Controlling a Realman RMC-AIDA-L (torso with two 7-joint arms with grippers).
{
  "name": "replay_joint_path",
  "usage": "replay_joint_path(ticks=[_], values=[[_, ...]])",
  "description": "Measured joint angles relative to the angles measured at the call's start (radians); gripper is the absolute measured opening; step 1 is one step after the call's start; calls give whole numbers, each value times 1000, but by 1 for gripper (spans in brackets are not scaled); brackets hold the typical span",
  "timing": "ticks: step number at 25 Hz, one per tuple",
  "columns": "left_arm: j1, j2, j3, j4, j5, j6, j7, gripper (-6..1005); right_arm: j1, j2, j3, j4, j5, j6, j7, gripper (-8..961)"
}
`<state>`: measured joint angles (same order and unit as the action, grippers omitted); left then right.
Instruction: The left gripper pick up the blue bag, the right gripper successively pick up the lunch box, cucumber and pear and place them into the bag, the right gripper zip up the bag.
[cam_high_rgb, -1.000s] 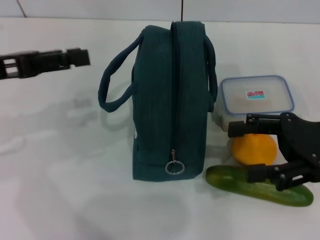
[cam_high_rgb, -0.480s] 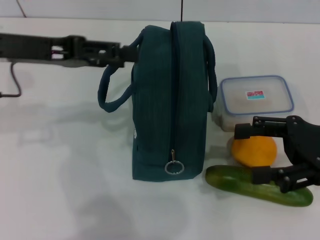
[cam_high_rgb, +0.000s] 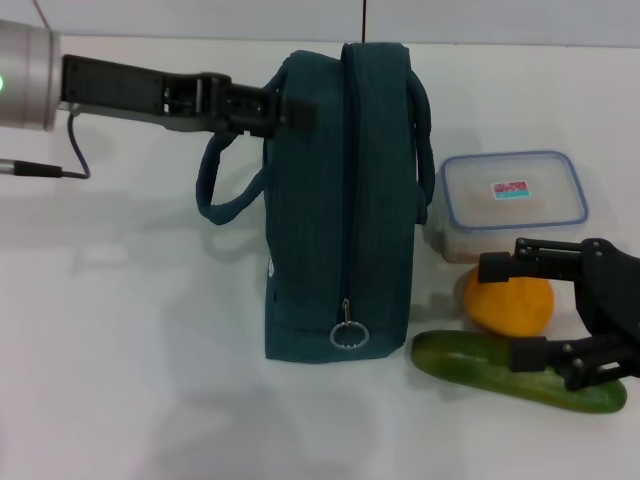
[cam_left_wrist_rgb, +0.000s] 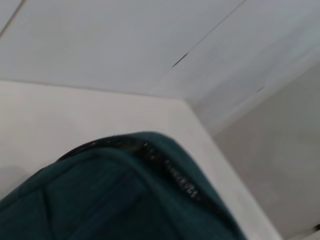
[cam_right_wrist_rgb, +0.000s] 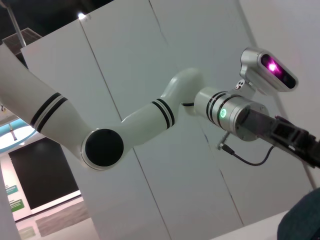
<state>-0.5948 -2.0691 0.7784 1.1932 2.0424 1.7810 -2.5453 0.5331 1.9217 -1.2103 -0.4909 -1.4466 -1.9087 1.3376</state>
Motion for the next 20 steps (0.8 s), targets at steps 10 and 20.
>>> replay_joint_path(ticks=[10,20], values=[[-22,-2,62,31,63,-20,-60,786,-20,5,0,0,0,1,-11,890],[-44,5,64,23,123,-34,-70,786,-21,8,0,0,0,-3,-11,890]])
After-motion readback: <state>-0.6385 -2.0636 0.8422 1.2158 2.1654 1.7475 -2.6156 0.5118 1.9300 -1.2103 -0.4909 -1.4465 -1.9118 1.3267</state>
